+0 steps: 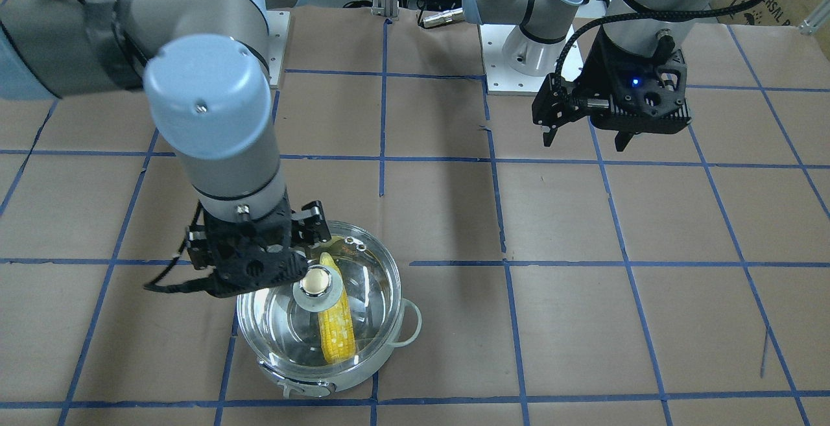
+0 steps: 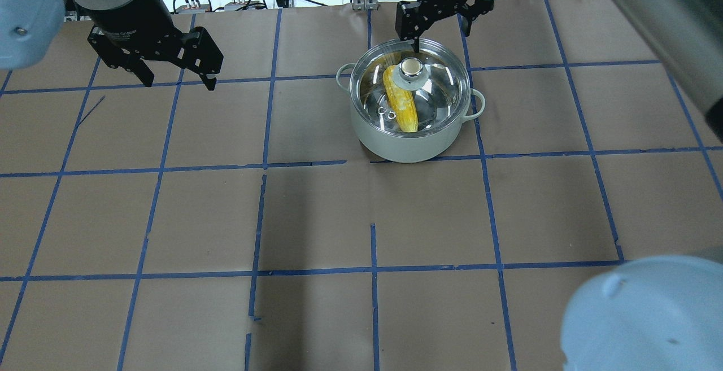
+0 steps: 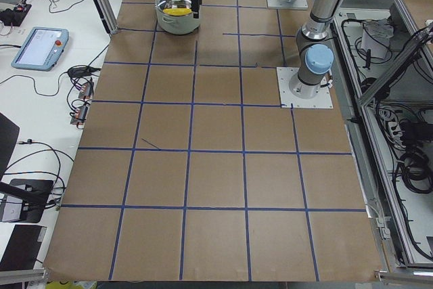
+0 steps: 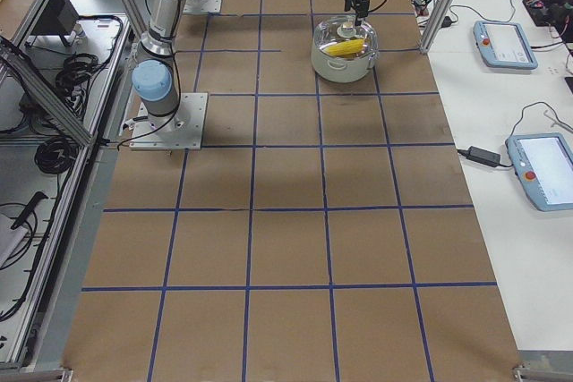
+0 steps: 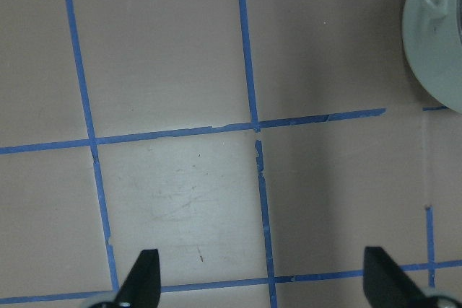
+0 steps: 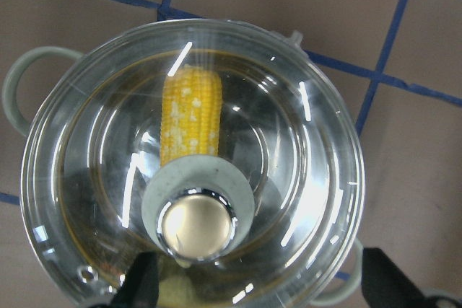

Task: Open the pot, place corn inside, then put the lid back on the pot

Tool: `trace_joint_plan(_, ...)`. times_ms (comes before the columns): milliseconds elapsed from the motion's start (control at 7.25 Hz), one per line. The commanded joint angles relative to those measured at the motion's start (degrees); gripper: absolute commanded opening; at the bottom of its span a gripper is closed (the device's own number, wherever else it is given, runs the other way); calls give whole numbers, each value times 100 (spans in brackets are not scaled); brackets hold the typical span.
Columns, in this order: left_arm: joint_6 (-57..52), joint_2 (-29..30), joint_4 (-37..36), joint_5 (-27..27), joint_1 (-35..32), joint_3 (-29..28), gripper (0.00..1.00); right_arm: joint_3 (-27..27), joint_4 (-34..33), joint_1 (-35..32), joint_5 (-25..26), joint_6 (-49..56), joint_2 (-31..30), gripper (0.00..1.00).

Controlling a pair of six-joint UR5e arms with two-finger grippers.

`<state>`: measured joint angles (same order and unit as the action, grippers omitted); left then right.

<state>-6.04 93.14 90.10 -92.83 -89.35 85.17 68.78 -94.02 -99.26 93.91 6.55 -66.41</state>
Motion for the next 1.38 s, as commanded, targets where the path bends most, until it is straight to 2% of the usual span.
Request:
trace_joint_plan(0, 23, 3, -1, -24, -3, 0, 100, 922, 68, 755, -66, 522, -949, 99)
trace_joint_plan(276, -37, 46, 217, -7, 32, -191, 100, 1766, -28, 934, -75, 506, -1766, 100)
trace_joint_plan(414, -55, 73, 332, 2, 76, -280, 100, 2005, -55, 943, -75, 479, -1901, 100)
trace_joint_plan(690, -459, 117, 325, -24, 76, -343, 100, 2087, -292, 934, -66, 444, -1885, 100)
trace_joint_plan(1241, -22, 152, 289, -6, 67, -342, 100, 2078, -231, 934, -57, 426, -1876, 100)
